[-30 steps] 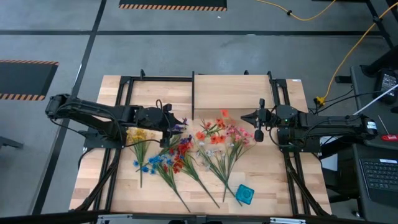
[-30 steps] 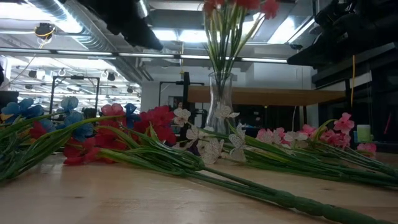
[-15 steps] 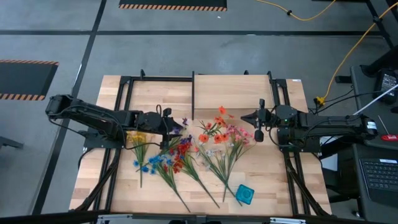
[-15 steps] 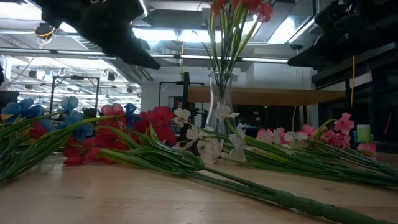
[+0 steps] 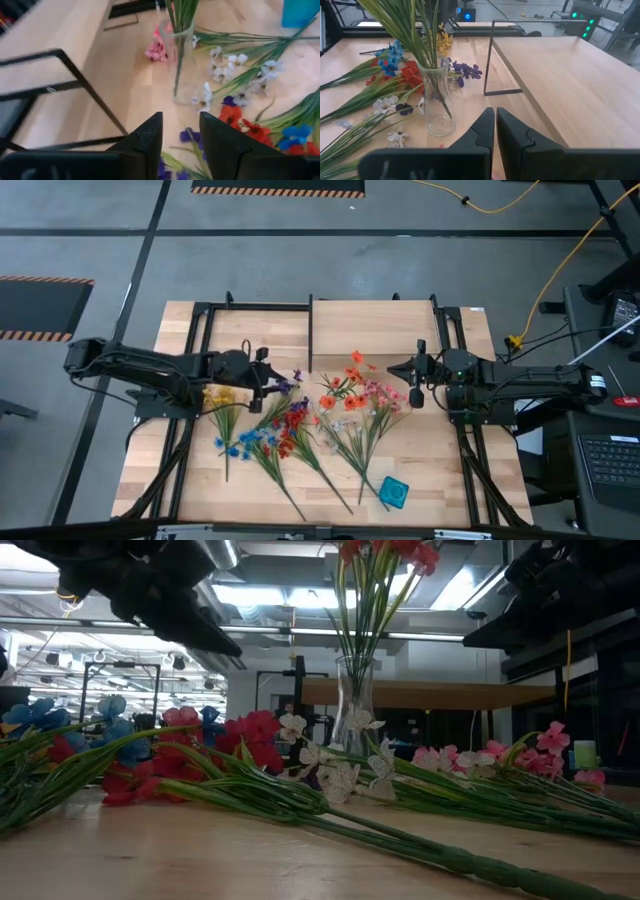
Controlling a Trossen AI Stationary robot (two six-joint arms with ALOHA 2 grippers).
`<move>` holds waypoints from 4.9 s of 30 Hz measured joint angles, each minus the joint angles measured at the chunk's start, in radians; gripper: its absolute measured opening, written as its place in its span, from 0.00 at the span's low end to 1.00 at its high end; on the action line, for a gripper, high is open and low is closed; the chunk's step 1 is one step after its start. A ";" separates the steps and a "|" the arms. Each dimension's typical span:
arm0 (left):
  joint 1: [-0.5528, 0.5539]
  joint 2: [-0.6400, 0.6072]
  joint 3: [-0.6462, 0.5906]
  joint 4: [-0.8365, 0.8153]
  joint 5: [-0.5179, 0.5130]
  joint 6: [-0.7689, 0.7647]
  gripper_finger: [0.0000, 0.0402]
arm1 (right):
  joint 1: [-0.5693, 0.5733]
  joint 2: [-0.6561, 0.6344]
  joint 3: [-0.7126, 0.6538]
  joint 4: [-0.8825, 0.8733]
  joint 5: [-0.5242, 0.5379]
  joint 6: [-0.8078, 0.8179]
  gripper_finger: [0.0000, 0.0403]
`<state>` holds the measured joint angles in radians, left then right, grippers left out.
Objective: Pick and place flowers into a vace then onto a shelf
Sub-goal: Put the pink flowers into the transparent vase
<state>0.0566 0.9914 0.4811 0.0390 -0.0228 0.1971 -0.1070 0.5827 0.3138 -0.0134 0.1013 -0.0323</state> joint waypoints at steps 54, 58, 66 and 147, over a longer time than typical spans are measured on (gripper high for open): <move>0.122 -0.068 -0.047 0.123 0.015 0.079 0.01 | 0.554 0.769 0.798 -0.955 0.207 1.213 0.01; 0.122 -0.068 -0.047 0.123 0.015 0.076 0.02 | 0.606 0.791 0.797 -0.956 0.189 1.321 0.00; 0.122 -0.068 -0.047 0.123 0.015 0.044 0.00 | 0.682 0.828 0.797 -0.957 0.218 1.445 0.01; 0.122 -0.068 -0.046 0.114 0.016 0.025 0.00 | 0.649 1.212 0.795 -0.707 0.158 1.862 0.59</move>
<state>0.1786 0.9234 0.4347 0.1528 -0.0067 0.2225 0.5415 1.7943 1.1084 -0.7207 0.2596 1.8301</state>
